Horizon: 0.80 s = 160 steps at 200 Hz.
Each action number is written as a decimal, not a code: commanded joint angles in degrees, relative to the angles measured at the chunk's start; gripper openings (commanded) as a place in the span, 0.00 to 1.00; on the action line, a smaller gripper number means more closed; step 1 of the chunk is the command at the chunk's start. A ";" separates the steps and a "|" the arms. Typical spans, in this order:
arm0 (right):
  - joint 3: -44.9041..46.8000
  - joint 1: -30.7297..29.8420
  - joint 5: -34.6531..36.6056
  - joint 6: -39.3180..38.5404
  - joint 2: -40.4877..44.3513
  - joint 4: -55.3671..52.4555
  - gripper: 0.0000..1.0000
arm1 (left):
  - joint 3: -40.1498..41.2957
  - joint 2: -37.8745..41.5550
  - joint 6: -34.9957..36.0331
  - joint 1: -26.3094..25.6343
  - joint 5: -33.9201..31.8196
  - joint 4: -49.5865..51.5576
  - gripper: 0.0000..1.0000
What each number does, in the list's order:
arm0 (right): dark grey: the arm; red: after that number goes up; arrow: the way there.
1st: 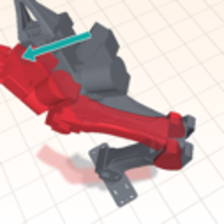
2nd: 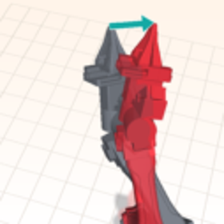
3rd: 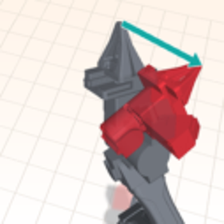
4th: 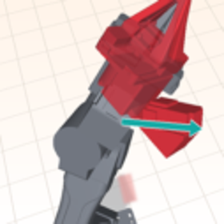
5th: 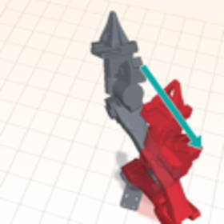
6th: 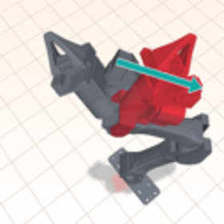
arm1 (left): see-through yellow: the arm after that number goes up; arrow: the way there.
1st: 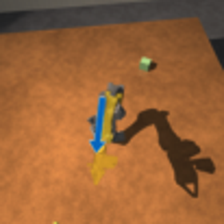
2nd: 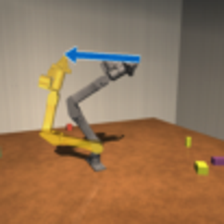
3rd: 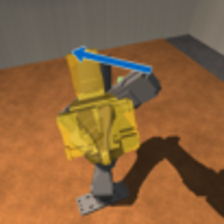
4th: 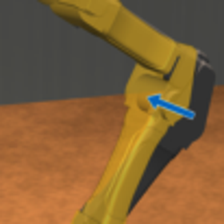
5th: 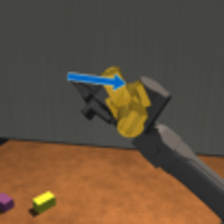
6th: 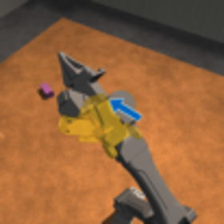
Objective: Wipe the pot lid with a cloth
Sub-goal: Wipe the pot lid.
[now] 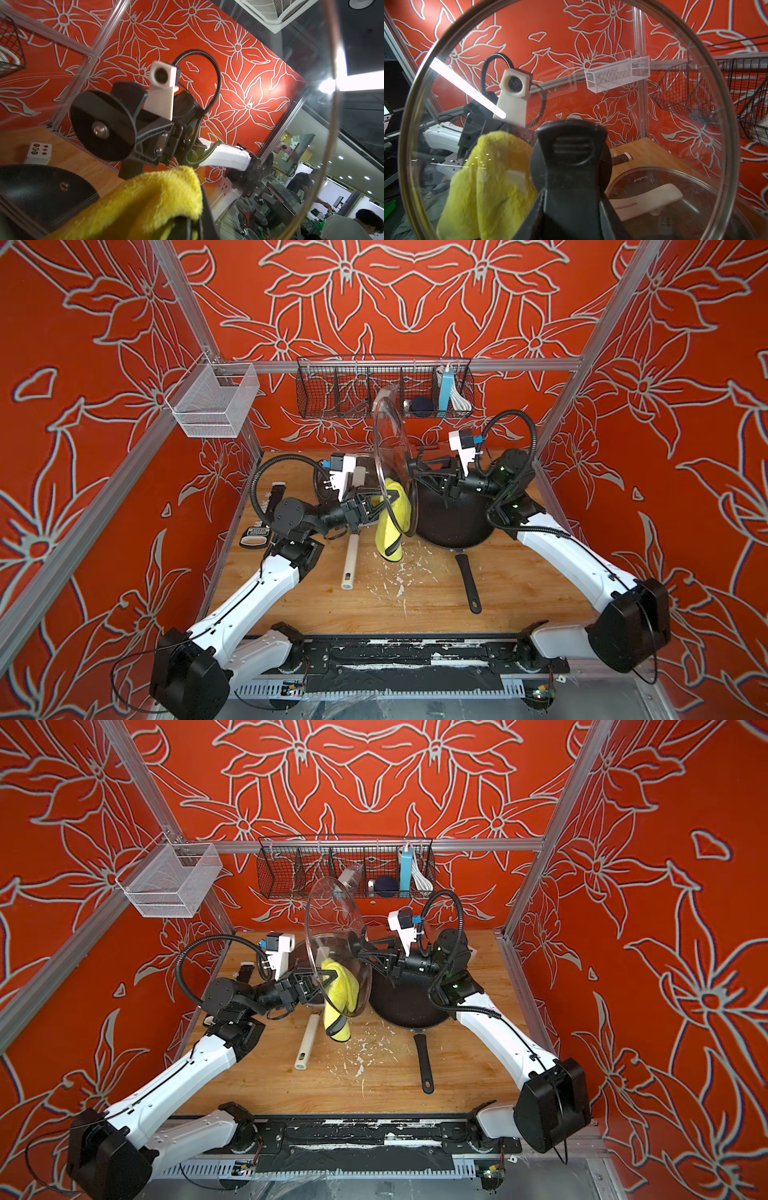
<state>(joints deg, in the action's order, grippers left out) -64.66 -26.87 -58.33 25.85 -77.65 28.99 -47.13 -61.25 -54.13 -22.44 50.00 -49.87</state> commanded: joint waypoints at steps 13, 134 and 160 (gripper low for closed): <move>-0.42 -0.20 1.29 -2.70 2.67 5.24 0.00 | -4.04 1.49 -3.21 3.00 0.54 -4.73 0.00; 2.77 -1.19 -3.37 0.58 3.91 8.17 0.00 | -19.12 -18.82 -12.89 8.64 1.34 -15.78 0.00; 2.79 -1.60 -3.64 1.79 4.61 9.39 0.00 | -21.92 -26.37 -18.68 8.72 0.68 -22.99 0.00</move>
<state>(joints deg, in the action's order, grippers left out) -60.75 -27.07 -58.85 26.57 -77.36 27.66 -66.17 -82.41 -65.56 -13.74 51.03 -62.06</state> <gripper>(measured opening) 0.342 0.047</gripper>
